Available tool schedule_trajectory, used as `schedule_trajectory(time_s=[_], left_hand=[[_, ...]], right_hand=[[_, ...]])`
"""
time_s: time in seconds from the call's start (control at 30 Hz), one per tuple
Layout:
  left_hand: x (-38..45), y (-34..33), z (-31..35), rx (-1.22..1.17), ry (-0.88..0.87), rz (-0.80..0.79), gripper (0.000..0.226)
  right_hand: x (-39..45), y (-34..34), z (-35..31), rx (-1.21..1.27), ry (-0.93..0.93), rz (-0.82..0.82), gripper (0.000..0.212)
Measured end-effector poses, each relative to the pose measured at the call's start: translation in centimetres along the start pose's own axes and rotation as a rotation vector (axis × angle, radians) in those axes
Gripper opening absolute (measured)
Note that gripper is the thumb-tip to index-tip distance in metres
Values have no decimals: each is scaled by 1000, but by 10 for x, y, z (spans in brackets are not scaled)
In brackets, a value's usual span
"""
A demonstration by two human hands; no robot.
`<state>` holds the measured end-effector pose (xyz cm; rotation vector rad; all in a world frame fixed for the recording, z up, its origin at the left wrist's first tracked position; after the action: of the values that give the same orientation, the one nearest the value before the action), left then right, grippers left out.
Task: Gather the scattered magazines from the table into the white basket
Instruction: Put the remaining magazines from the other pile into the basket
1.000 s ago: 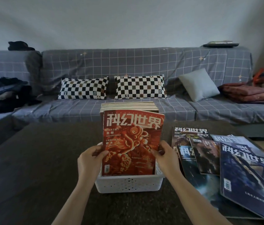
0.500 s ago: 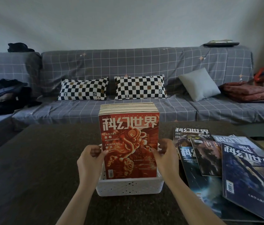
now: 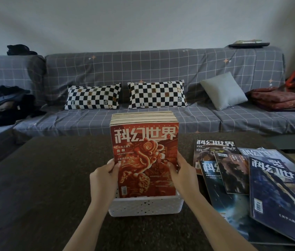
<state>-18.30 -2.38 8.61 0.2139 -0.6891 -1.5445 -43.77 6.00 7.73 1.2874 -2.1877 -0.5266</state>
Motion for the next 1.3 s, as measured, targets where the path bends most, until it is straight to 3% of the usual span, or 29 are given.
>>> schedule_trajectory(time_s=[0.2,0.3,0.47,0.6,0.8,0.97,1.1,1.3], left_hand=[[-8,-6,-5,-30,59,-16,51],[-15,1,-10,-122,118,66,59],[-30,1,-2,-195,70,118,30],[-44,-18,23,-131,-51,27,13],[-61,-72,61,-198,-114,-186,14],[-75,-111,102,-209,-212,-248,18],[-90,-147,145,-222,-325,-304,18],[-121,-233,190,-233,-352,-532,12]], right_hand=[[-2,1,1,45,-11,6,53],[-3,4,5,94,-19,2,55],[-12,7,17,209,-63,14,64],[-27,11,18,215,-38,21,63],[-46,28,21,180,-11,25,56],[-65,70,31,102,13,115,42],[-80,117,59,-19,-49,203,34],[-111,187,117,-131,-210,282,33]])
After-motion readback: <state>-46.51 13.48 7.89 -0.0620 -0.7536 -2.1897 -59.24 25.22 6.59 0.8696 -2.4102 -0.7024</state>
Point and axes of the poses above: each hand's wrist, its own x-axis towards the middle knuckle, its own y-axis out of the back of the hand, z = x × y, the point moved 10 cm from there along x, towards the middle knuckle, and after that the axes turned 8 degrees about -z, right-handed, at the moved point
